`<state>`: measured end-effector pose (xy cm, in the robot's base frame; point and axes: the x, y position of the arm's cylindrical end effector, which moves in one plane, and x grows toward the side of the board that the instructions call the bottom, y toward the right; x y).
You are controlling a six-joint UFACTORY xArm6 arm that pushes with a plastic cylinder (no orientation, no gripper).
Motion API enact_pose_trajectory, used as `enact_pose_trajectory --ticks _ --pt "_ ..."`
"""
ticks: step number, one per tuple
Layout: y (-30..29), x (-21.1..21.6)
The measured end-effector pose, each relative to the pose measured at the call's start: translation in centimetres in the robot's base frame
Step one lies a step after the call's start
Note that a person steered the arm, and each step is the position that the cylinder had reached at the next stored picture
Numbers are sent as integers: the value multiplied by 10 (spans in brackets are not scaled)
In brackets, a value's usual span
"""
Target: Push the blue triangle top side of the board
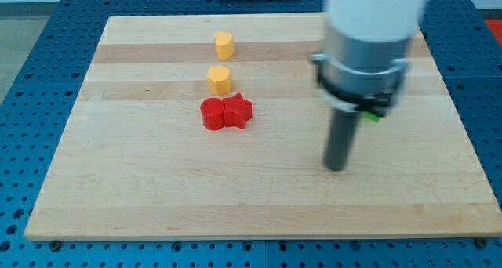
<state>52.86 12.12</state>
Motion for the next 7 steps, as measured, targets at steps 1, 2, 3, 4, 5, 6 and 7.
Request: enact_pose_trajectory --ticks 1,2,3,4,5,6,7 --pt "2 0" --pt "14 -31" --pt "38 -94" --pt "40 -128" --pt "40 -137" --pt "38 -144" --pt "30 -158"
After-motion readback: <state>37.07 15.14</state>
